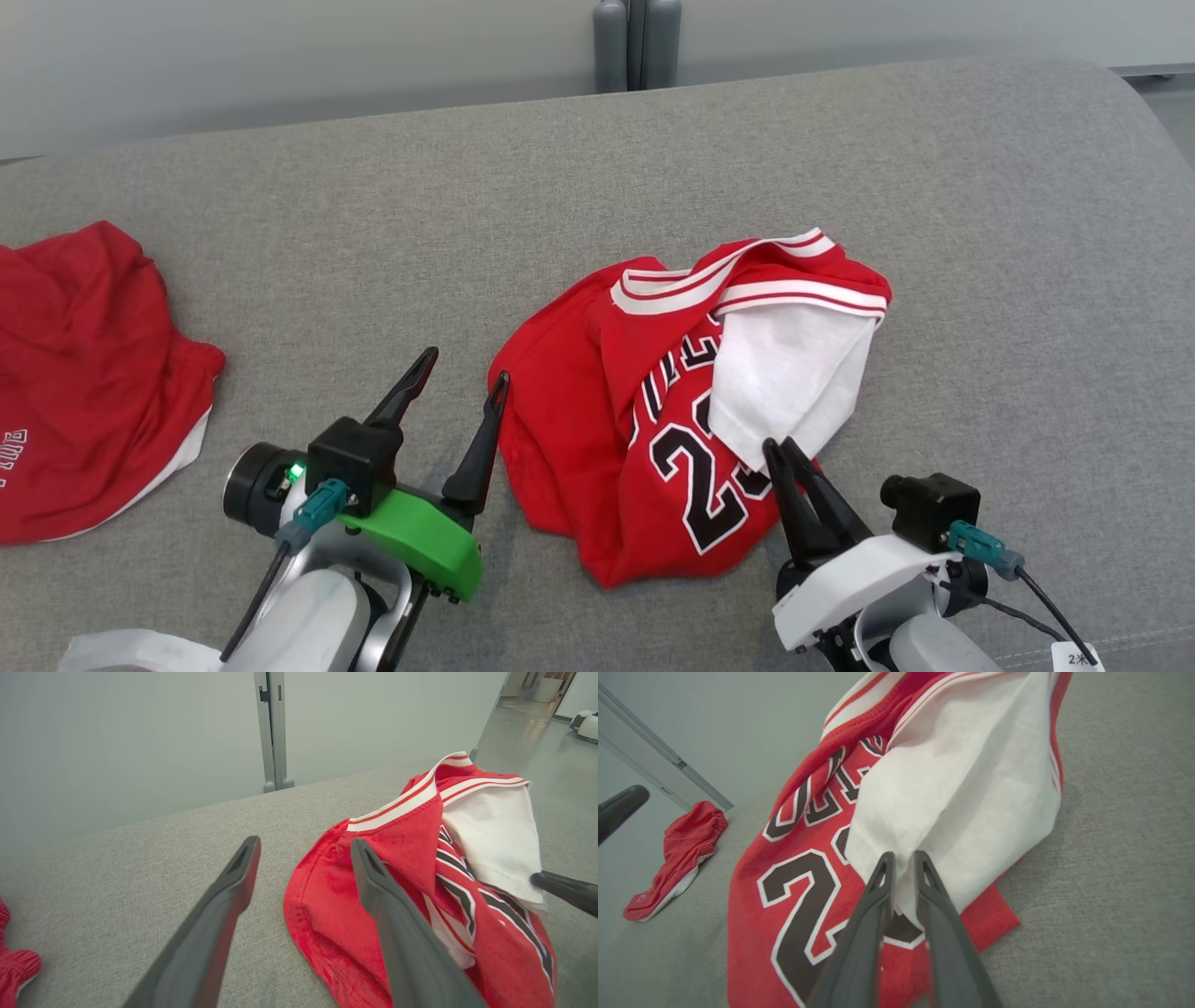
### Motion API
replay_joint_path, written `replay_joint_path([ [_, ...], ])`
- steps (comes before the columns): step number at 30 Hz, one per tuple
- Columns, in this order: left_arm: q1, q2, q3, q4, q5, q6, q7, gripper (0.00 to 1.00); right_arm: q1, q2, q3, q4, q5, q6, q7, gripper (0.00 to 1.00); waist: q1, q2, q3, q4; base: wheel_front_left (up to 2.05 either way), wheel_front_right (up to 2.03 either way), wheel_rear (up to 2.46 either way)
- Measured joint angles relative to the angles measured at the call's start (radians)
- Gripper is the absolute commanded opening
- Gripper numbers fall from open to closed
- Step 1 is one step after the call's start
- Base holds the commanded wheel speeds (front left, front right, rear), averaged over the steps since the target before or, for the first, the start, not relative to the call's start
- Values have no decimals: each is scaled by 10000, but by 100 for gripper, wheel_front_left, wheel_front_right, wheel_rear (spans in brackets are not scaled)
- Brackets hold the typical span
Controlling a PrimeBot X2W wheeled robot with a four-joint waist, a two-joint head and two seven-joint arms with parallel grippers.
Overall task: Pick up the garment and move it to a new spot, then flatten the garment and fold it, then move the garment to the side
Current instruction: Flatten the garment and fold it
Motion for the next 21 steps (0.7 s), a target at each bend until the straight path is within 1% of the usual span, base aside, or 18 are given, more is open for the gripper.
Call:
replay_joint_path([
  [1,3,0,0,-2,0,0,0,100,0,-2,-23,12,0,-2,0,28,0,0,-3,6,0,0,0],
  [2,8,0,0,-4,0,0,2,100,-2,-2,-40,29,0,-2,0,28,0,0,-5,13,0,0,0],
  [4,17,0,0,-8,0,0,29,100,-3,-2,-63,52,2,-2,0,24,0,0,-7,29,0,0,0],
  [7,21,0,4,-10,-4,2,29,100,-12,-2,-109,107,69,-2,0,4,0,0,-14,56,0,0,0],
  [8,23,0,10,-10,-8,8,29,100,-16,-2,-113,121,77,-2,0,0,0,0,-17,66,0,0,0],
  [15,52,2,54,-8,-10,42,29,100,-298,-2,-201,-10,397,15,0,0,0,0,-58,124,0,0,0],
  [18,183,4,77,-12,-10,75,29,100,-498,-6,-376,-405,454,63,2,0,0,0,-82,137,0,0,0],
  [21,280,19,132,-10,-15,81,27,100,-893,-13,-499,-1032,495,226,0,0,0,0,-110,138,0,0,0],
])
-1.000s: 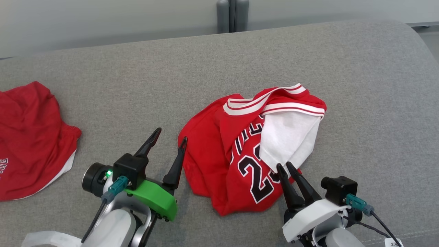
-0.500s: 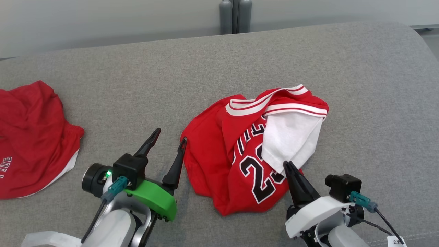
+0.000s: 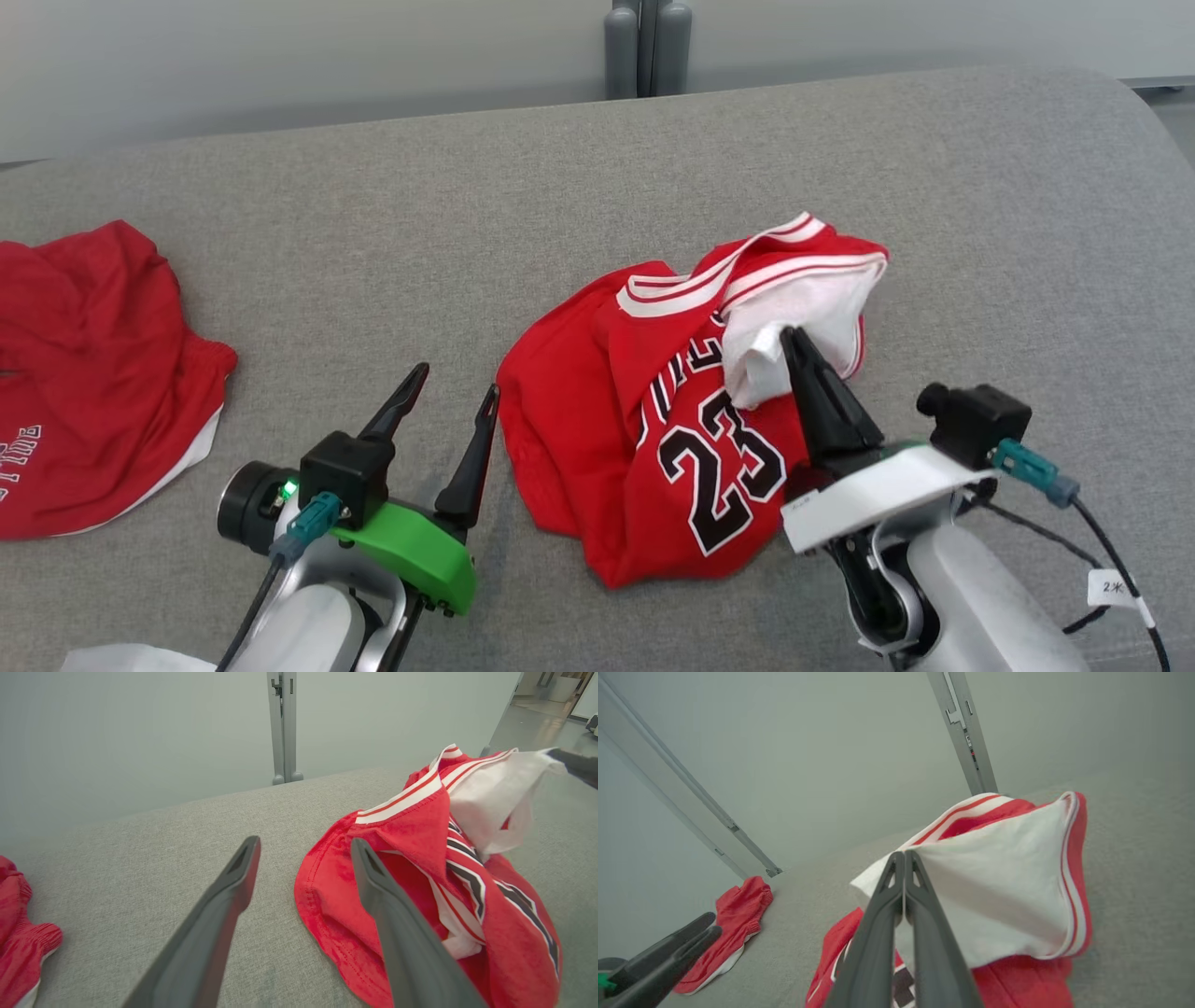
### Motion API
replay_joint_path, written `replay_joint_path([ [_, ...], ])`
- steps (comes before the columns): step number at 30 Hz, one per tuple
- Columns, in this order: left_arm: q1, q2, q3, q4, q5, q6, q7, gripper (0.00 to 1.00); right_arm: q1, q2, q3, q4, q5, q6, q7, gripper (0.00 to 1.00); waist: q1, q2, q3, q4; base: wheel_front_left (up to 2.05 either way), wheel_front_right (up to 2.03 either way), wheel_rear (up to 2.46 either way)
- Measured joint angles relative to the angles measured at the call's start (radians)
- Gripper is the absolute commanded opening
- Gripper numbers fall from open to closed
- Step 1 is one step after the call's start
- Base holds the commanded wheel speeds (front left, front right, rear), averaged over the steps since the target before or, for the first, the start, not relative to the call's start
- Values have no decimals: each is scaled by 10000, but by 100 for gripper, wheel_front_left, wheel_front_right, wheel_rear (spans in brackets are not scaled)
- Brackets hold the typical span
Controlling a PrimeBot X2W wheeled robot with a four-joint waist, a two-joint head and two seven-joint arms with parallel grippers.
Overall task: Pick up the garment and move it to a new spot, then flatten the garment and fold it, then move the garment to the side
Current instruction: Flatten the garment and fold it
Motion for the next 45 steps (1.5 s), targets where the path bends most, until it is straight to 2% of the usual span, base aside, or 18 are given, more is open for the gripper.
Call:
replay_joint_path([
  [7,437,-86,-221,-54,-305,-12,4,100,-1282,-48,-527,-1622,-174,464,0,0,0,0,-115,-25,0,0,0],
  [11,474,-274,-324,-54,-412,-86,2,100,-2011,-410,-779,-2336,-10,683,48,0,0,0,-238,23,0,0,0],
  [16,509,-420,-322,-31,-612,-86,-13,100,-2977,-648,-566,-3235,341,932,1172,0,0,0,-446,190,0,0,0],
  [23,758,-644,-291,82,-717,-82,-100,100,-3976,-309,-4,-4485,1444,951,2614,0,0,0,-802,575,0,0,0],
  [26,837,-646,-75,117,-790,-48,-142,100,-4379,-192,-8,-4800,1896,708,3020,0,0,0,-970,758,0,0,0],
  [27,848,-631,81,130,-794,0,-188,100,-4674,-115,-115,-4895,2113,393,3198,0,0,0,-1087,878,0,0,0],
  [34,940,-616,460,150,-878,79,-268,100,-5700,-67,-1112,-4558,2677,-1035,3363,0,0,0,-1450,1315,0,0,0],
  [38,991,-531,857,150,-880,127,-280,100,-5742,-75,-1628,-3147,2506,-1124,3471,0,0,0,-1628,1503,0,0,0],
  [42,1020,-399,976,167,-878,173,-311,100,-5458,-84,-2270,-1390,1755,-1112,3521,0,0,0,-1685,1575,0,0,0],
  [45,1031,-439,915,221,-878,174,-307,100,-4817,-458,-2903,-182,1195,-1106,3509,0,0,0,-1660,1582,0,0,0],
])
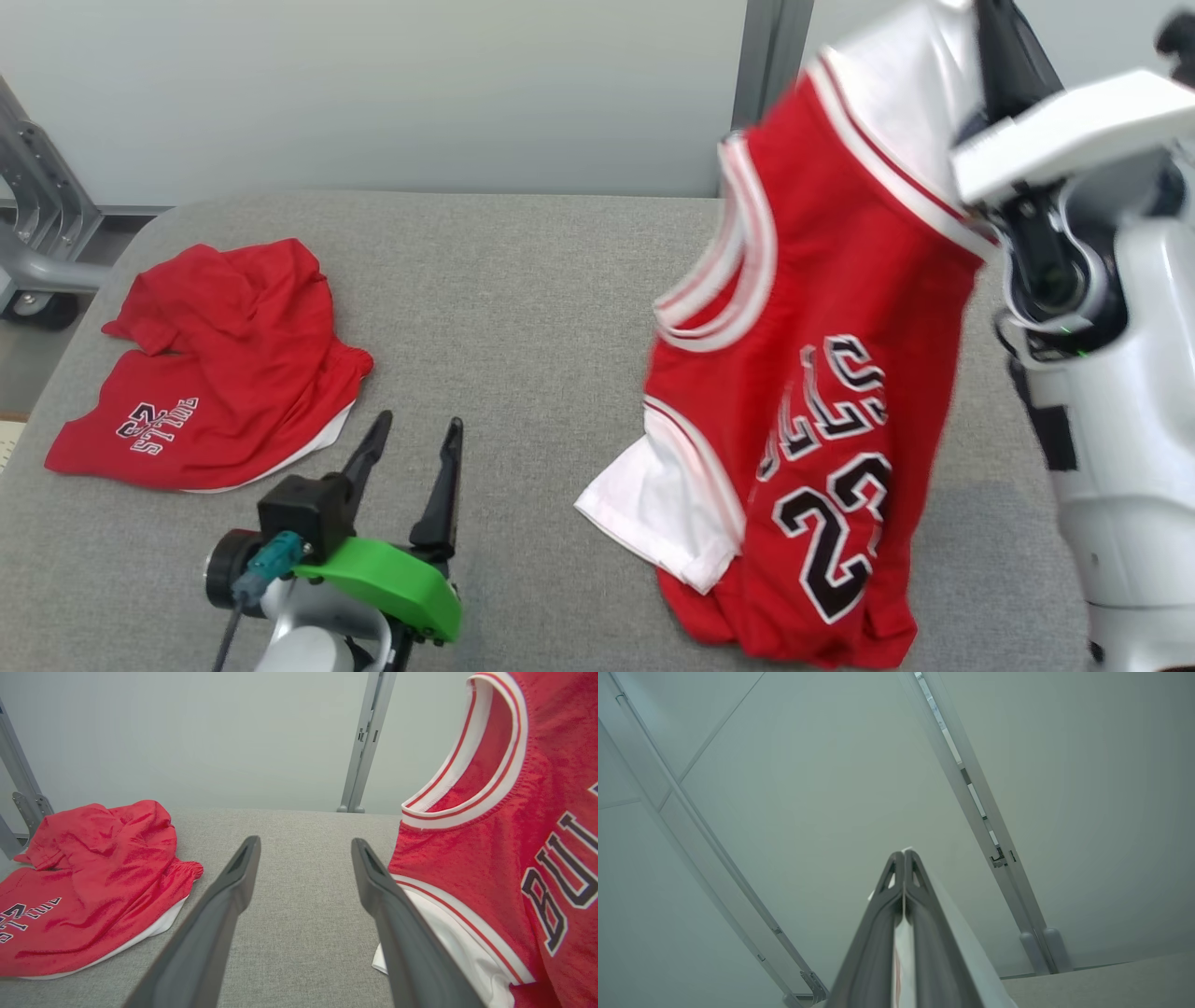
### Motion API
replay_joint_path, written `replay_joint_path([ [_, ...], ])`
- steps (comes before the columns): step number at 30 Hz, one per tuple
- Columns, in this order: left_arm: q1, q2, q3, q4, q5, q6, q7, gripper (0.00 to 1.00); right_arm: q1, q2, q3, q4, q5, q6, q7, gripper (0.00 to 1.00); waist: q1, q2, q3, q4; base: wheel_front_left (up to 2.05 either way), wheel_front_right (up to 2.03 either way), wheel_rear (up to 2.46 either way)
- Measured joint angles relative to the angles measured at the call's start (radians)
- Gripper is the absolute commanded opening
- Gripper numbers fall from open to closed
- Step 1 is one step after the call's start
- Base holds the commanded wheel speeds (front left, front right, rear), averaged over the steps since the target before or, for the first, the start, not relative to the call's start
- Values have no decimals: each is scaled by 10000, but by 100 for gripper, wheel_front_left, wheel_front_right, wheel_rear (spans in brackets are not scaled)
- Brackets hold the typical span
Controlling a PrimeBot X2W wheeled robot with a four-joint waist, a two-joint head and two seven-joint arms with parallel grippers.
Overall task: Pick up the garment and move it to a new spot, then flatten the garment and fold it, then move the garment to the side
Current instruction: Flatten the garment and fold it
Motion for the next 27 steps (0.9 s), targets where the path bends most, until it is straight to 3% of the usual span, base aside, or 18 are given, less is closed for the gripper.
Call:
replay_joint_path([
  [4,65,-238,-550,8,-79,-48,167,100,700,-564,-1032,1139,-773,0,-81,0,0,0,98,-1,0,0,0],
  [11,260,-516,-1384,157,-136,-550,500,100,863,-732,-1856,1724,-1655,4,-541,0,0,1,376,-156,0,0,0],
  [15,257,-512,-1850,320,-127,-867,767,100,877,-646,-2353,1779,-1787,4,-798,0,0,0,605,-368,0,0,0],
  [22,231,-610,-2943,543,-272,-1944,1273,100,1261,-251,-3668,1737,-1960,4,-1536,0,0,0,1190,-813,0,0,0],
  [27,-210,-533,-3179,846,130,-2033,1275,100,1396,132,-3933,1687,-1958,4,-1835,0,0,0,1662,-1194,0,0,0],
])
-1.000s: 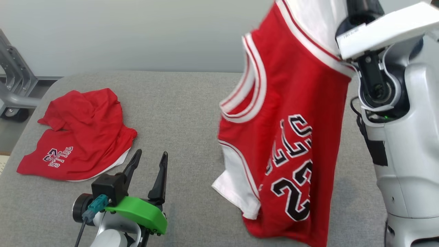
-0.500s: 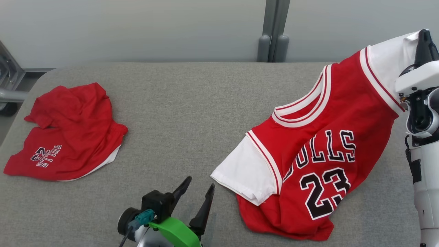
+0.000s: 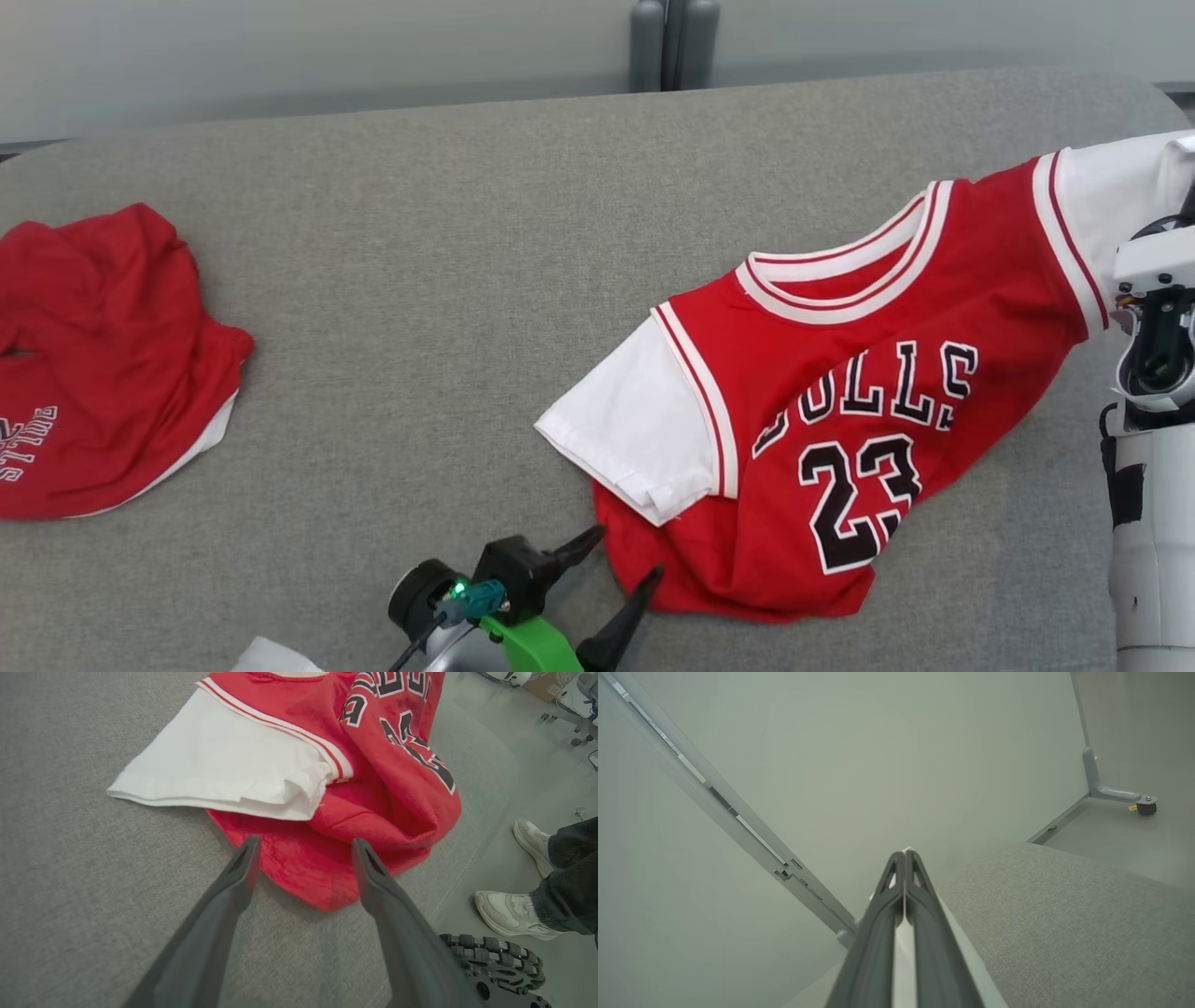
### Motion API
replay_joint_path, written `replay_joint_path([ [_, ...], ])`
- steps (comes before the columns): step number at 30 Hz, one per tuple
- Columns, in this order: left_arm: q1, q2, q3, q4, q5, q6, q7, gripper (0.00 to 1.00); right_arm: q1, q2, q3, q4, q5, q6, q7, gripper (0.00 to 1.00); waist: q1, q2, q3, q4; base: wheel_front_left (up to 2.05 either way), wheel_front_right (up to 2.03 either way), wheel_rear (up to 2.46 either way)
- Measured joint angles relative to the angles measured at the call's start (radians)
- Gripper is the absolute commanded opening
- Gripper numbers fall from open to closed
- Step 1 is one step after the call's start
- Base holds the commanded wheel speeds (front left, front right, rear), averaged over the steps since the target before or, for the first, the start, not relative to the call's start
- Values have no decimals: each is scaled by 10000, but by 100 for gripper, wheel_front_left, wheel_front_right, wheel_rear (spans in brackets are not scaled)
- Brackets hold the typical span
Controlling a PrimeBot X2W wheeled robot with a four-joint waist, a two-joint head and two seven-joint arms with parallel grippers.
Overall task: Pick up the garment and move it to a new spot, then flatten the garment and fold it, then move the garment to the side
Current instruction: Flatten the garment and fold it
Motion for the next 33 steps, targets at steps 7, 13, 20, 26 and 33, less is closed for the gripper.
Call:
replay_joint_path([
  [7,-514,-4,-389,-25,-81,-221,-4,100,29,224,-441,-84,176,0,-403,0,0,0,628,-527,0,0,0],
  [13,-825,-92,-865,-249,-675,-276,21,100,262,276,-625,-27,242,0,-671,0,0,0,1080,-786,0,0,0],
  [20,-1025,75,-918,123,-713,-276,96,100,272,332,-589,17,316,0,-857,0,0,0,1104,-747,0,0,0],
  [26,-1029,123,-907,846,-826,-276,98,100,316,378,-466,63,360,0,-897,0,0,0,1072,-708,0,0,0],
  [33,-1166,44,-909,1312,-924,-328,73,3,408,407,-414,77,437,0,-982,0,0,0,1072,-729,0,0,0],
])
